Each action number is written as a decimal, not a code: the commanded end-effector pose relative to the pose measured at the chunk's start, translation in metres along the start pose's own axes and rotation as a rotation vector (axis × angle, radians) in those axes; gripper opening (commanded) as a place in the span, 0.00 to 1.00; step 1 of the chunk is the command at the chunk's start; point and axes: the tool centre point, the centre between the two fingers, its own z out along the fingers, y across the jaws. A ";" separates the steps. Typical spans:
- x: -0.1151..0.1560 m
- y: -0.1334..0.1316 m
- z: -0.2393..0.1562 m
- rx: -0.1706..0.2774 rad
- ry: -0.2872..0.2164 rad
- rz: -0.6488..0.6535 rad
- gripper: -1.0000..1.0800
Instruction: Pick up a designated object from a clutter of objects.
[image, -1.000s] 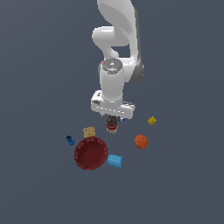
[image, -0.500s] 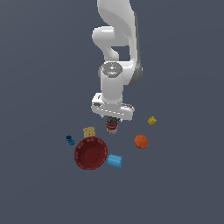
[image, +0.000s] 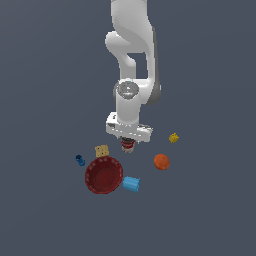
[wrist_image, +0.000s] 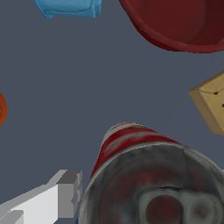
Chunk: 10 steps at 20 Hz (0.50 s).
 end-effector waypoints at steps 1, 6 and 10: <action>0.000 0.000 0.002 0.000 0.001 0.000 0.96; 0.000 0.000 0.002 0.000 0.001 0.000 0.00; 0.000 0.000 0.002 0.000 0.001 0.000 0.00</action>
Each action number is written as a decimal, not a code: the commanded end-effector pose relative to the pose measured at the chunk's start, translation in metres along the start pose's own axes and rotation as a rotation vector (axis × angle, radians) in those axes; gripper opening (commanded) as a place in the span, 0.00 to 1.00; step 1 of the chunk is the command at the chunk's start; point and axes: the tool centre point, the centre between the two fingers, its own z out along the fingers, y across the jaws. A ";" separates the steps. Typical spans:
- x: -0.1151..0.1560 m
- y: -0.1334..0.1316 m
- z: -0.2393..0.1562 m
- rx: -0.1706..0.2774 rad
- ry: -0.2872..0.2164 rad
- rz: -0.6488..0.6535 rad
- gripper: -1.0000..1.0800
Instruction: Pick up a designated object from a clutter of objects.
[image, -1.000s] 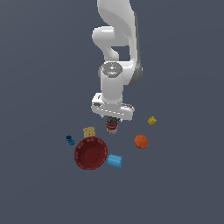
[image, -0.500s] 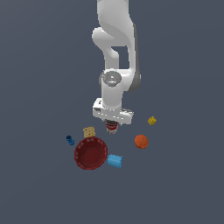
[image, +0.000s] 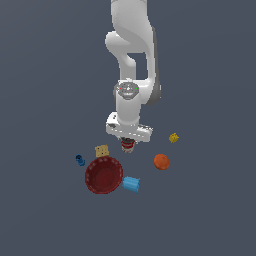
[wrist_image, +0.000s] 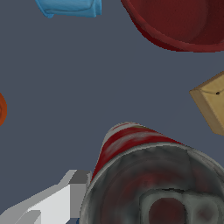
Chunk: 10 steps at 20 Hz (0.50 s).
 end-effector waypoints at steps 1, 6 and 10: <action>0.000 0.001 0.001 -0.001 0.000 0.001 0.00; 0.000 0.001 -0.004 0.000 0.000 0.000 0.00; 0.001 0.005 -0.016 0.000 0.000 0.000 0.00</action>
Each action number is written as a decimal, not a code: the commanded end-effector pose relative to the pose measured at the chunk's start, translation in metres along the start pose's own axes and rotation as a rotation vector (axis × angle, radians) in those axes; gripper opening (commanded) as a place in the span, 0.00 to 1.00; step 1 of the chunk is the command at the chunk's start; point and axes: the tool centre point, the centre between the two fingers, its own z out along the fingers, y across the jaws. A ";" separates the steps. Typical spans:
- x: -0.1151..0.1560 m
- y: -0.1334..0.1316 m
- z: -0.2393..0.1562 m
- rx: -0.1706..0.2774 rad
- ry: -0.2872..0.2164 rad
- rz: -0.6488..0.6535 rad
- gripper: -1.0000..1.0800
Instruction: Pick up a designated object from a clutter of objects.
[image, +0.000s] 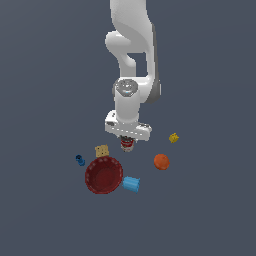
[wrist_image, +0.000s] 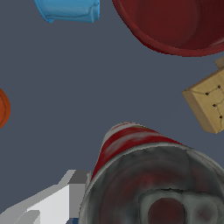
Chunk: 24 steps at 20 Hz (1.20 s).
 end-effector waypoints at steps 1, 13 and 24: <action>0.002 0.003 -0.011 0.001 0.004 0.000 0.00; 0.007 0.031 -0.101 0.002 0.004 0.001 0.00; 0.014 0.066 -0.210 0.002 0.003 0.001 0.00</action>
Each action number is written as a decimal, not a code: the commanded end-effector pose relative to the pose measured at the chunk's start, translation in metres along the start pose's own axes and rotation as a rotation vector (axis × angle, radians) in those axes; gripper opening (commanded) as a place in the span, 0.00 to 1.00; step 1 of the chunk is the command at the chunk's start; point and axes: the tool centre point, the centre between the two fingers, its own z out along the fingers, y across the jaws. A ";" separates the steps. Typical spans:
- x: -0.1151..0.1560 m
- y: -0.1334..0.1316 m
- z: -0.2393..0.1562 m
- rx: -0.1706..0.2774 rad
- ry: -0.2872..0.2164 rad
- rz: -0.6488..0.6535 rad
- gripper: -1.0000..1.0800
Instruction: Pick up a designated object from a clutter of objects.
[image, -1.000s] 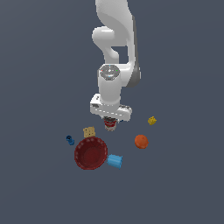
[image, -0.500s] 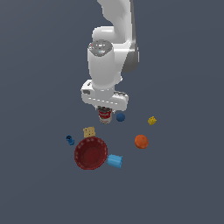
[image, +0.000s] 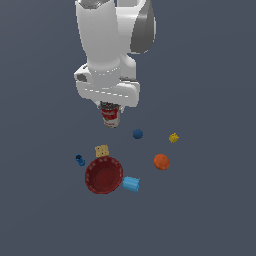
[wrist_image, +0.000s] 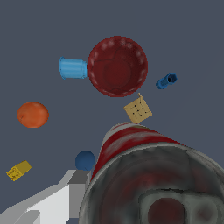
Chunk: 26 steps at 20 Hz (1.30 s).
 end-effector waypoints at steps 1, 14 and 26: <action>0.002 0.008 -0.027 0.000 0.003 0.000 0.00; 0.014 0.042 -0.138 0.000 0.003 0.000 0.00; 0.019 0.051 -0.170 -0.001 0.003 0.000 0.00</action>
